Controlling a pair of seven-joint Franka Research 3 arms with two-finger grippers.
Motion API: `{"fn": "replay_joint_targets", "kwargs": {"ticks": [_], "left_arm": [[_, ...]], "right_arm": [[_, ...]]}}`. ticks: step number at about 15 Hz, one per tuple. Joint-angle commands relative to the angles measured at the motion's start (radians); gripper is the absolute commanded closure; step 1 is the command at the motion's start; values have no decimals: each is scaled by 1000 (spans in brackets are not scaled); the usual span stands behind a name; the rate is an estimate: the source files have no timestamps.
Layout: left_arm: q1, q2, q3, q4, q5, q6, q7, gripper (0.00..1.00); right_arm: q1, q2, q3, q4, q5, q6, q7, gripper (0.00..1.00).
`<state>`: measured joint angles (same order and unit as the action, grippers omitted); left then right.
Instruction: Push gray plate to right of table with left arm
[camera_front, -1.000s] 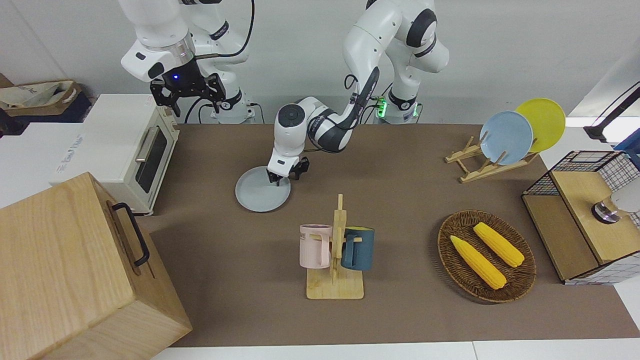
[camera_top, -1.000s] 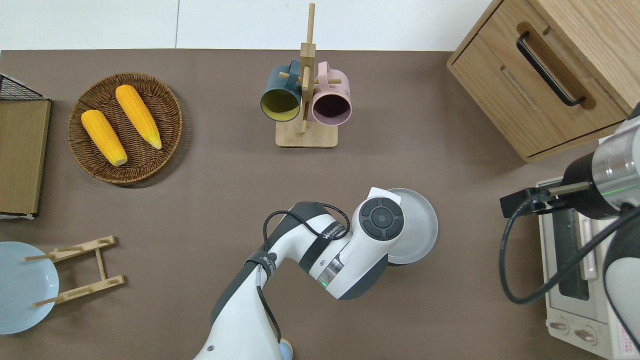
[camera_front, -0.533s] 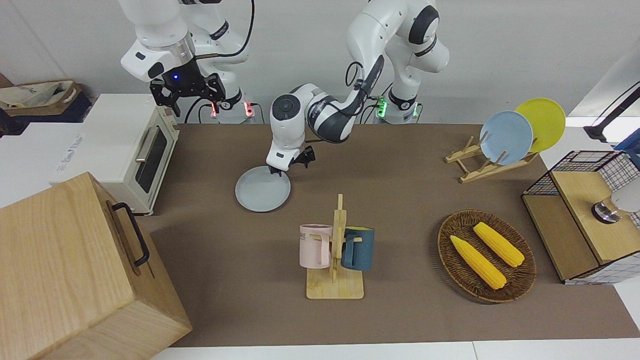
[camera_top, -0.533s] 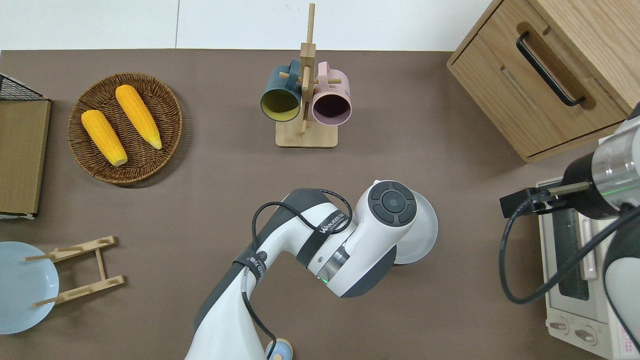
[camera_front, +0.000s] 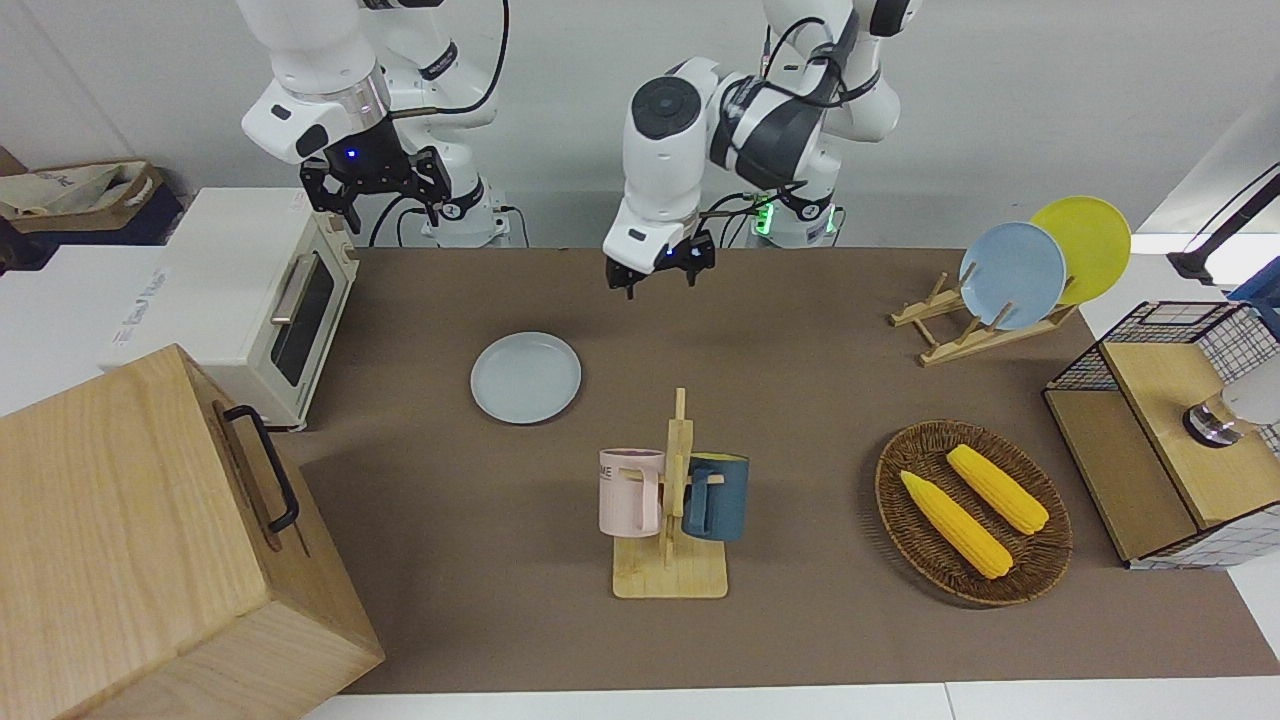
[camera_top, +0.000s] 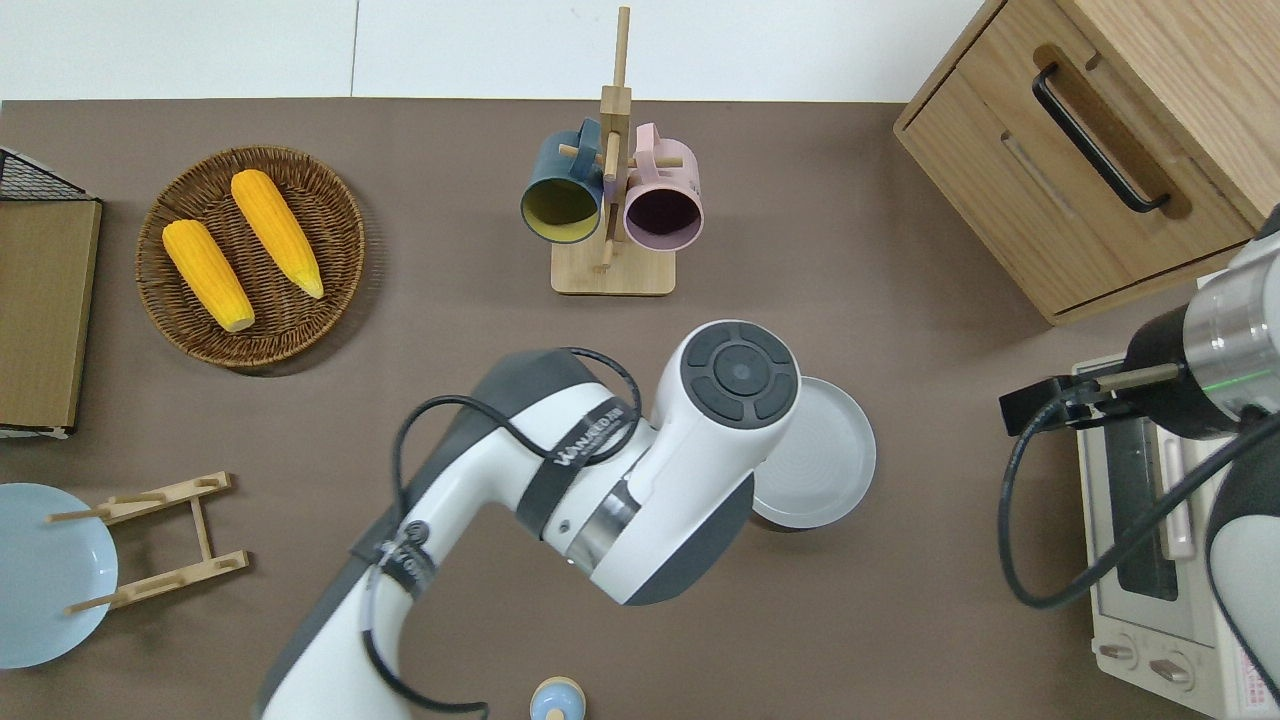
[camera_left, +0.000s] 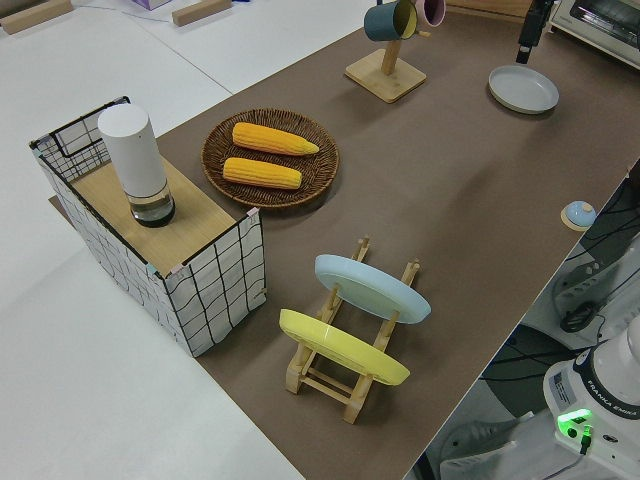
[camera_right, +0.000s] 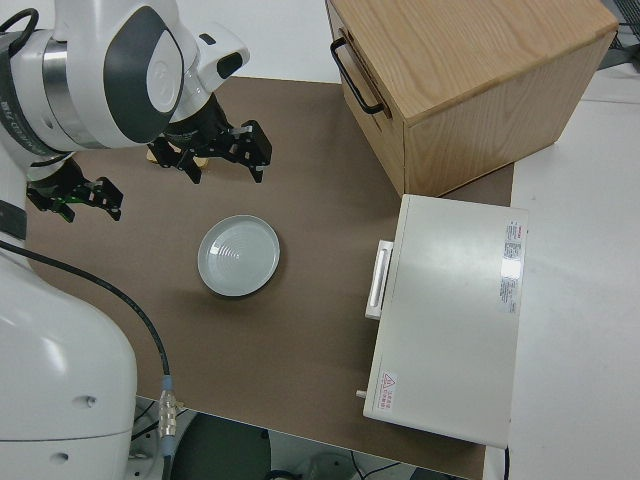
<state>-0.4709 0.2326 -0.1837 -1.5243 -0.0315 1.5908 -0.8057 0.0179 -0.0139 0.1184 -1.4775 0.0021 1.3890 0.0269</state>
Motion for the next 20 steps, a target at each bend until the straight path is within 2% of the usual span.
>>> {"fn": "replay_joint_targets", "kwargs": {"ticks": [1,4,7,9,11,16,18,20], "left_arm": [[107,-136,-2,-27,10,-110,120,7],[199,-216,0,-28,10,-178,193,7],[357,-269,-2,-28,1,-225,406,7],[408,-283,0,-27,10,-224,489,5],[458,-283,21,-27,12,-218,609,5],[479,-279,101,-27,8,-126,703,7],[483,-274,118,-25,10,-108,796,5],[482,-271,142,-23,8,-92,821,7]], "right_arm": [[-19,-3,14,8,4,-16,2,17],[-19,-3,14,8,4,-15,2,17],[-19,-3,14,8,4,-16,2,17],[-19,-3,14,8,4,-15,2,17],[-19,-3,14,8,4,-15,1,17],[-19,-3,14,8,4,-16,2,17],[-19,-3,14,8,4,-15,2,17],[-19,-3,14,8,3,-16,2,17]]}}
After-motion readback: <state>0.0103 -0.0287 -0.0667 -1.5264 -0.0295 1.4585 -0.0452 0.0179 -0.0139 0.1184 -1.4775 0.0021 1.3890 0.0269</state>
